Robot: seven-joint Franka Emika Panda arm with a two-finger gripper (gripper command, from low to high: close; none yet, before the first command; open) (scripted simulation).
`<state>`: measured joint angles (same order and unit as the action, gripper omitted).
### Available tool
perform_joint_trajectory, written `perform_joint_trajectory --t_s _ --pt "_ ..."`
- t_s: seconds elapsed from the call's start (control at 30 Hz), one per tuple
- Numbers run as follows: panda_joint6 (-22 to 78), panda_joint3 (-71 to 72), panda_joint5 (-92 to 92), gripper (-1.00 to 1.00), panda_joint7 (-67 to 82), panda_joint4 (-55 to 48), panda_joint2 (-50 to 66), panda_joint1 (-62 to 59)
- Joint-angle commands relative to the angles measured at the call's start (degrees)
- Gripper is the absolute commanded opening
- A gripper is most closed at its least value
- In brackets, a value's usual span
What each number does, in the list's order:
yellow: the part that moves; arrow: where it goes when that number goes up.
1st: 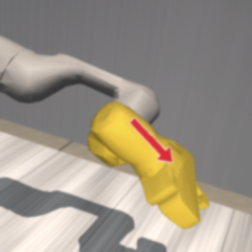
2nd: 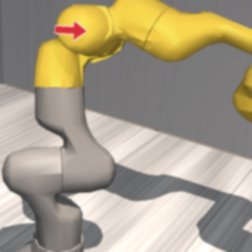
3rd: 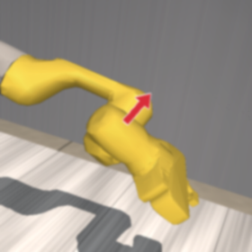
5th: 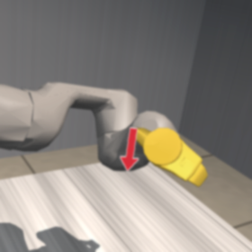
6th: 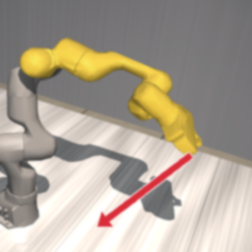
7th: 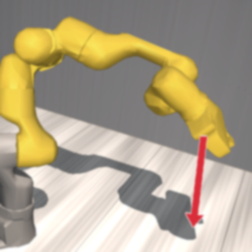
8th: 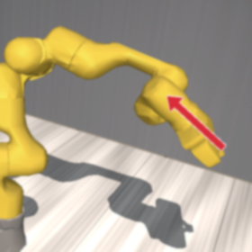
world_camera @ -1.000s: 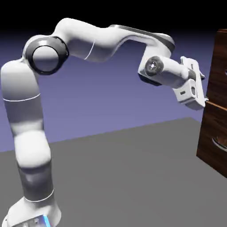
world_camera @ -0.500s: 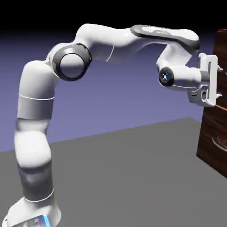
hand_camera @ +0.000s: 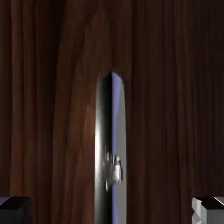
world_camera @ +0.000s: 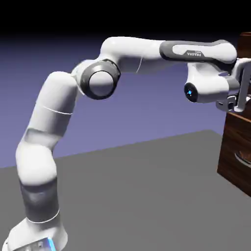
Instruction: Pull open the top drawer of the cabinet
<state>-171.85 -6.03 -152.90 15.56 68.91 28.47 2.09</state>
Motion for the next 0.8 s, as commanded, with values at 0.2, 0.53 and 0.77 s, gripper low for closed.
perform_joint_trajectory --t_s 0.2,0.53,0.77 --pt "-5.3 4.4 8.4 0.00 -7.1 -14.5 9.5 -2.4" --pt "0.1 -0.3 -1.1 -1.00 0.6 -0.2 0.2 -0.1" --pt "4.7 -2.5 -6.3 -1.00 6.3 14.4 -9.8 1.5"
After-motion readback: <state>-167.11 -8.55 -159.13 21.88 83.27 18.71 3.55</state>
